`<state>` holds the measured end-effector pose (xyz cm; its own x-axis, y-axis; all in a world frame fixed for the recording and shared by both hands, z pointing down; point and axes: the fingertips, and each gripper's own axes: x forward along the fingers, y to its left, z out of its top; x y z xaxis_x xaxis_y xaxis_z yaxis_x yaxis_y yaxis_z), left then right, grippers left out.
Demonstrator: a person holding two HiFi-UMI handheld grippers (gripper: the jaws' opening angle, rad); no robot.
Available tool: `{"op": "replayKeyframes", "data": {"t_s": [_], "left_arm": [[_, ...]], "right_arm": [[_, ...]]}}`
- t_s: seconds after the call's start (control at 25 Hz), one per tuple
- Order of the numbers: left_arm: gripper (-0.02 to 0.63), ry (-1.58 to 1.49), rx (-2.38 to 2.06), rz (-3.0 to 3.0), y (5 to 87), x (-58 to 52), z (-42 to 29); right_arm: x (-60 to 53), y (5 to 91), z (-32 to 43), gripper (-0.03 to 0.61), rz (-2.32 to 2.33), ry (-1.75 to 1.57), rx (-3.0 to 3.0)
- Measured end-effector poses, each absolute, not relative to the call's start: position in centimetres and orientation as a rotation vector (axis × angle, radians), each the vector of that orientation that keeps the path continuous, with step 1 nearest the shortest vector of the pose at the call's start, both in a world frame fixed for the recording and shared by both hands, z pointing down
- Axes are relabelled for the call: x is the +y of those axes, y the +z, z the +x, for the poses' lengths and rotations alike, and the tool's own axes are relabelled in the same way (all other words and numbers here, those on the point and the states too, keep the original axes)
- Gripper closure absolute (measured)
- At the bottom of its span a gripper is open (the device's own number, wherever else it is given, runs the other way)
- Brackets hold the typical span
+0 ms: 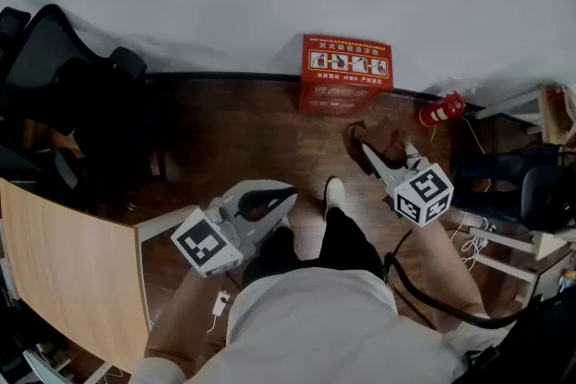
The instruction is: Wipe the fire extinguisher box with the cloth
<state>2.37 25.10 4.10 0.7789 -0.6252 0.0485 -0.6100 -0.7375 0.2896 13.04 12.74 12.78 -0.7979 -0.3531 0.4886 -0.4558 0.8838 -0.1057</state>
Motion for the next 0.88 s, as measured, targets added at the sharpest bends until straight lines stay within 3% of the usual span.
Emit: {"op": "replayKeyframes", "data": {"t_s": [0.64,0.88], "left_arm": [[0.615,0.007,-0.975,2.526,12.7,6.9,6.0],[0.615,-0.015,-0.913,2.499,16.4,0.2,9.6]], "right_arm": [[-10.6,30.2,1.8,0.538,0.423,0.244,-2.54],[-15.8,37.9,2.1,0.537,0.372,0.211,-2.467]]}}
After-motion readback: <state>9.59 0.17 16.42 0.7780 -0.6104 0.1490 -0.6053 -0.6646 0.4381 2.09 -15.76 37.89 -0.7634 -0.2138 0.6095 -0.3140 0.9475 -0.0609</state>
